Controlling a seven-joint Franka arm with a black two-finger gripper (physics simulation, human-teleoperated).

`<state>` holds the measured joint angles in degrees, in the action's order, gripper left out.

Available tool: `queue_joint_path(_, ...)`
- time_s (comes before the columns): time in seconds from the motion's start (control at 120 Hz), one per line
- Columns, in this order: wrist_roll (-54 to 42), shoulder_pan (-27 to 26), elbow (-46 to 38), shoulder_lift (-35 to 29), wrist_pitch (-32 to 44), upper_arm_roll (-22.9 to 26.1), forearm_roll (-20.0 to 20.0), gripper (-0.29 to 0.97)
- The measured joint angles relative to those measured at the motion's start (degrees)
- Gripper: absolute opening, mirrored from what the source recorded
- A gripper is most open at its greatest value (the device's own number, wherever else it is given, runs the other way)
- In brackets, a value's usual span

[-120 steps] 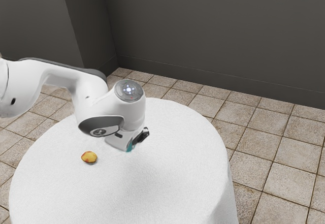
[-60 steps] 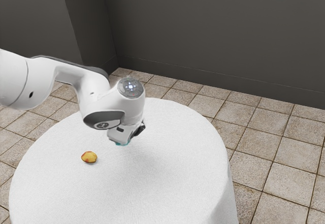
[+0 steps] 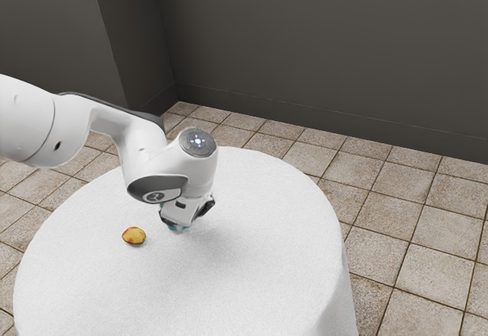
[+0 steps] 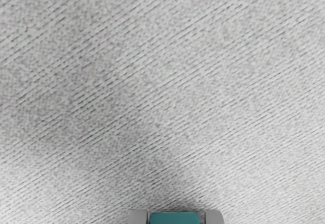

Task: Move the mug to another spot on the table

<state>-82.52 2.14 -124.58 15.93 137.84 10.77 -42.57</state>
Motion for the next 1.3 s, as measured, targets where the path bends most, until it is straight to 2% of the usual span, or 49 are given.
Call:
queue_joint_path(0.233, 0.45, 0.09, 0.17, 0.83, -0.37, 0.03, 0.09, -0.01)
queue_joint_path(0.742, 0.54, 0.08, 0.2, 1.4, -1.42, 0.12, 0.47, 0.49)
queue_joint_path(0.917, 0.66, -0.41, 0.09, 0.72, -1.48, 0.26, 1.2, 0.6)
queue_joint_path(1.133, 0.94, -1.14, -0.23, -3.33, -1.72, 0.72, 7.22, 0.65)
queue_joint_path(1.3, 1.01, -1.12, 2.84, -9.4, -6.94, 2.38, 18.35, 0.67)
